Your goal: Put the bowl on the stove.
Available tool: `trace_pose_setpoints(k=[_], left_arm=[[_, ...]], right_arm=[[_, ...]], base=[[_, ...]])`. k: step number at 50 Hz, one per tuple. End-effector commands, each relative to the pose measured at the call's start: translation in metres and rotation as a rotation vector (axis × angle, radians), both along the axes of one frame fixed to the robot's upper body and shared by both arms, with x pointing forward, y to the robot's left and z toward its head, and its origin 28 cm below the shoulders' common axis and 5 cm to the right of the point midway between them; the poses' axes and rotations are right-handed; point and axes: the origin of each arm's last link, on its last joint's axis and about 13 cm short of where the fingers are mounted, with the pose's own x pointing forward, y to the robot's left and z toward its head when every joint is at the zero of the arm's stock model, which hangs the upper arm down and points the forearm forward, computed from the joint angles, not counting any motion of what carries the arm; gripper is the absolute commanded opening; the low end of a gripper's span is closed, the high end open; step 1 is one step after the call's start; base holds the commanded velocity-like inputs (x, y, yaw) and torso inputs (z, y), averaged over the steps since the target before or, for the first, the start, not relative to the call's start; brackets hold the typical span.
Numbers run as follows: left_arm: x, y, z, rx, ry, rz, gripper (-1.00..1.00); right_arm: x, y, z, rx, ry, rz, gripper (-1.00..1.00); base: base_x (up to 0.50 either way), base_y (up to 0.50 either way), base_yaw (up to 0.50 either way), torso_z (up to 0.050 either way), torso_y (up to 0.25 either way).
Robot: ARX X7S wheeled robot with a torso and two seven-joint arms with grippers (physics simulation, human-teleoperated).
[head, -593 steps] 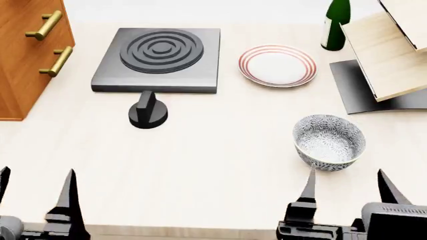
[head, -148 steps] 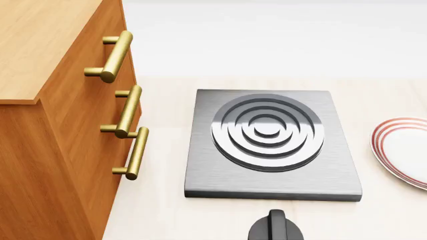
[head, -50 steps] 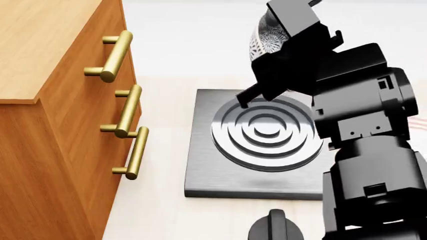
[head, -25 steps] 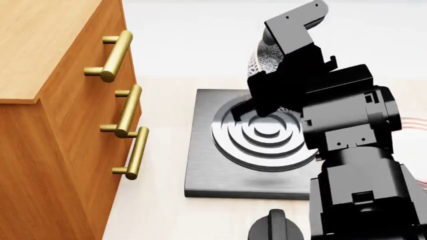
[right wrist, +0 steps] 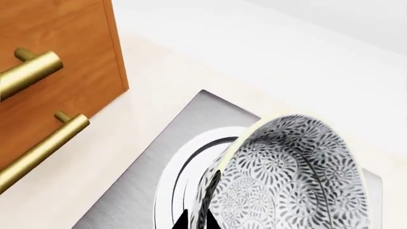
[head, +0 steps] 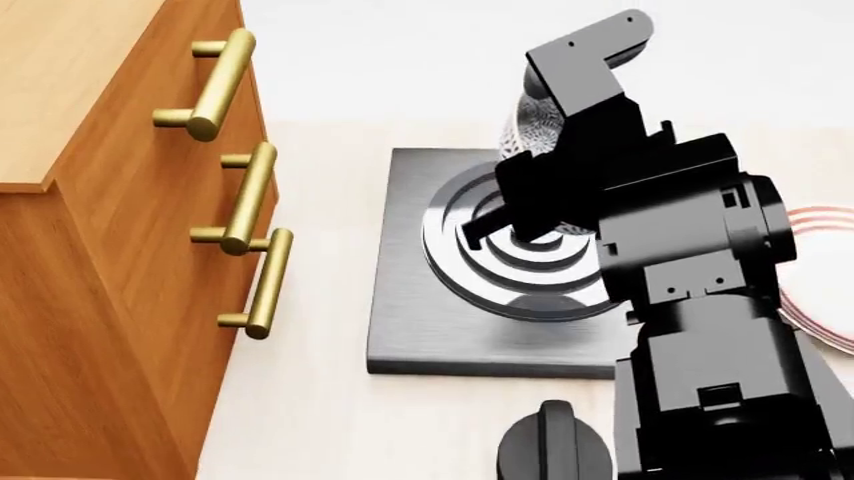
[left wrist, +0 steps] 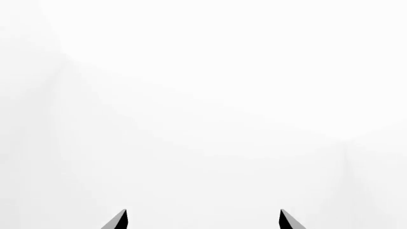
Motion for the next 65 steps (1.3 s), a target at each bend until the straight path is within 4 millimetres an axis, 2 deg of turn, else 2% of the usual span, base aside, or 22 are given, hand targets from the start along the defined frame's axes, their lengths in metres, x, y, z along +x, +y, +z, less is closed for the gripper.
trace_pose_setpoints(k=[1,10,65], left_arm=[[0.001,0.0,-0.001,0.014,-0.004,0.01,1.0],[0.0,-0.001,-0.001,0.008,-0.006,0.005,1.0],[0.0,0.0,-0.002,0.001,-0.01,0.004,1.0]], right_arm=[[0.0,0.0,0.004,-0.011,-0.001,-0.011,-1.0],[0.0,-0.001,0.004,-0.056,0.005,-0.025,-1.0],[0.002,0.01,0.003,-0.035,-0.003,0.034,-1.0]], base=[[0.0,0.0,0.0,0.0,0.0],[0.0,0.0,0.0,0.0,-0.153],[0.0,0.0,0.0,0.0,0.0]])
